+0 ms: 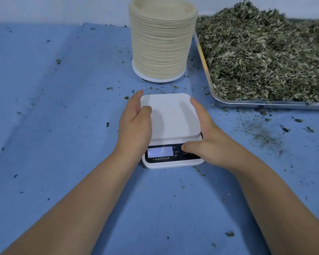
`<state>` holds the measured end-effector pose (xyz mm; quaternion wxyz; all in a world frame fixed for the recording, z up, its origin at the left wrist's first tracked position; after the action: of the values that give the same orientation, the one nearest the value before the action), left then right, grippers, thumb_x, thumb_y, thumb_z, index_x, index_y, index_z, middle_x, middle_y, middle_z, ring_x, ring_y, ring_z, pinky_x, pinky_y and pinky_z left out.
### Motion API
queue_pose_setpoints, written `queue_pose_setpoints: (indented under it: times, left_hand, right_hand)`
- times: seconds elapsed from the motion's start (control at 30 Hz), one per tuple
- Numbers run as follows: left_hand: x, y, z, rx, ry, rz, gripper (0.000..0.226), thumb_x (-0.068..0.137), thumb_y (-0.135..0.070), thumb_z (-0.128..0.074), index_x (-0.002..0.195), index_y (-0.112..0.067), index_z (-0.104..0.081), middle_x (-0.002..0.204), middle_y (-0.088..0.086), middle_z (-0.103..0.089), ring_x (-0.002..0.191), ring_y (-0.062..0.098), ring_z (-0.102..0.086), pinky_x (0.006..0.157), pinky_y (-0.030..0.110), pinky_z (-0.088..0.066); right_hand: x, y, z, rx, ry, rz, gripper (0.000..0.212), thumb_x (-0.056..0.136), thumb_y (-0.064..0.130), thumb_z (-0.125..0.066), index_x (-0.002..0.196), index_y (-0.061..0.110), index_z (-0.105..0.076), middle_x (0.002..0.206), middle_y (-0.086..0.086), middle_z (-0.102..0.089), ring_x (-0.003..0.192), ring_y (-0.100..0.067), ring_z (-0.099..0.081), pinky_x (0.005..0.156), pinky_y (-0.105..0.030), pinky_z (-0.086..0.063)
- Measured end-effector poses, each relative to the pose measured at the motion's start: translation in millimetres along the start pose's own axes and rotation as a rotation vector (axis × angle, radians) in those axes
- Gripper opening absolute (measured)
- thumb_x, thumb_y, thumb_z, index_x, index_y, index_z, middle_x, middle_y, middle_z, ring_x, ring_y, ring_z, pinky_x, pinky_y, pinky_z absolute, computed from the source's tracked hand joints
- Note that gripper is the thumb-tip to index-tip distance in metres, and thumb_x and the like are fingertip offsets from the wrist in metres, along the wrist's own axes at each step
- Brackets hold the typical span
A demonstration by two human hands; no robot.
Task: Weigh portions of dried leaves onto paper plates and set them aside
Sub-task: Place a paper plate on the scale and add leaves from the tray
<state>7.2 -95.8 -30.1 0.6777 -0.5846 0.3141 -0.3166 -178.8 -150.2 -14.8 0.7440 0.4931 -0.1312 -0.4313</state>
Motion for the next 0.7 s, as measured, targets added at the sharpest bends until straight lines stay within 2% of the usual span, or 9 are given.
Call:
queue_pose_setpoints:
  times: [0.07,0.13,0.23,0.27,0.3,0.37,0.4,0.53,0.7]
  left_hand:
    - [-1,1,1,-0.026,0.0,0.006,0.056,0.1,-0.021,-0.045,0.153,-0.037,-0.041,0.134,-0.029,-0.043,0.126,-0.012,-0.04,0.101,0.013,-0.03]
    - [-2,2,2,-0.033,0.009,0.001,0.057,0.1,-0.021,-0.045,0.154,-0.036,-0.04,0.136,-0.029,-0.043,0.122,-0.017,-0.041,0.094,0.009,-0.029]
    - [-3,2,4,-0.015,0.004,-0.016,0.056,0.098,-0.022,-0.045,0.153,-0.034,-0.043,0.123,-0.04,-0.05,0.102,-0.035,-0.043,0.086,0.003,-0.032]
    - [-3,2,6,-0.011,-0.005,-0.023,0.056,0.096,-0.024,-0.046,0.151,-0.035,-0.045,0.11,-0.046,-0.053,0.095,-0.037,-0.044,0.081,0.002,-0.035]
    - [-4,1,7,-0.008,-0.014,-0.025,0.057,0.093,-0.027,-0.046,0.149,-0.036,-0.047,0.101,-0.05,-0.054,0.092,-0.037,-0.045,0.079,0.002,-0.036]
    - [-7,0,8,-0.012,-0.028,-0.018,0.061,0.087,-0.034,-0.045,0.148,-0.039,-0.048,0.111,-0.049,-0.051,0.1,-0.035,-0.044,0.085,0.005,-0.034]
    - [-8,0,8,-0.015,-0.027,-0.015,0.062,0.086,-0.035,-0.044,0.148,-0.039,-0.048,0.12,-0.044,-0.049,0.105,-0.032,-0.044,0.089,0.007,-0.032]
    - [-9,1,7,-0.004,-0.001,-0.009,0.055,0.093,-0.029,-0.045,0.148,-0.034,-0.048,0.114,-0.043,-0.051,0.101,-0.034,-0.045,0.088,0.01,-0.036]
    - [-8,2,6,-0.007,0.001,0.004,0.049,0.101,-0.02,-0.046,0.148,-0.032,-0.048,0.112,-0.043,-0.052,0.1,-0.033,-0.047,0.087,0.009,-0.037]
  right_hand:
    - [-2,1,-2,0.018,-0.045,0.017,0.096,0.076,0.028,-0.057,0.145,0.069,-0.005,0.144,0.0,-0.042,0.118,-0.016,-0.056,0.083,-0.033,-0.052]
    - [-4,0,-3,0.015,-0.08,0.053,0.089,0.074,0.03,-0.049,0.147,0.064,-0.011,0.131,0.004,-0.056,0.127,-0.018,-0.051,0.103,-0.047,-0.046]
    - [-4,-6,1,0.024,-0.143,0.097,0.079,0.077,0.031,-0.045,0.147,0.057,-0.02,0.128,0.044,-0.048,0.149,-0.016,-0.026,0.122,-0.051,-0.021]
    - [-4,-9,3,0.028,-0.174,0.104,0.077,0.078,0.035,-0.044,0.148,0.056,-0.02,0.134,0.046,-0.042,0.152,-0.015,-0.022,0.123,-0.051,-0.018]
    - [-3,-11,5,0.021,-0.206,0.11,0.076,0.078,0.039,-0.042,0.149,0.055,-0.019,0.146,0.038,-0.037,0.154,-0.015,-0.017,0.123,-0.053,-0.018]
    - [-4,-15,9,-0.017,-0.257,0.134,0.071,0.078,0.044,-0.039,0.146,0.057,-0.022,0.159,0.018,-0.033,0.155,-0.016,-0.015,0.124,-0.053,-0.018]
    - [-4,-16,11,-0.026,-0.266,0.148,0.068,0.08,0.042,-0.04,0.143,0.059,-0.023,0.159,0.016,-0.035,0.154,-0.014,-0.017,0.124,-0.051,-0.018]
    - [-8,-14,11,-0.039,-0.088,0.206,0.082,0.081,0.027,-0.047,0.138,0.075,-0.014,0.152,0.037,-0.03,0.152,-0.005,-0.017,0.124,-0.052,-0.012]
    - [-8,-12,11,-0.059,-0.016,0.21,0.09,0.082,0.019,-0.046,0.142,0.072,-0.006,0.157,0.032,-0.027,0.153,-0.007,-0.016,0.125,-0.053,-0.008]
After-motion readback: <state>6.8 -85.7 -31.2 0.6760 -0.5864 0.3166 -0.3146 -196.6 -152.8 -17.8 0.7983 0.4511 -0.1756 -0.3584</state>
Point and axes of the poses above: each hand's wrist, its own x-axis towards the middle knuckle, its own z-axis out of the back of the hand, y = z × x, the point moved 1 cm from there along x, towards the middle knuckle
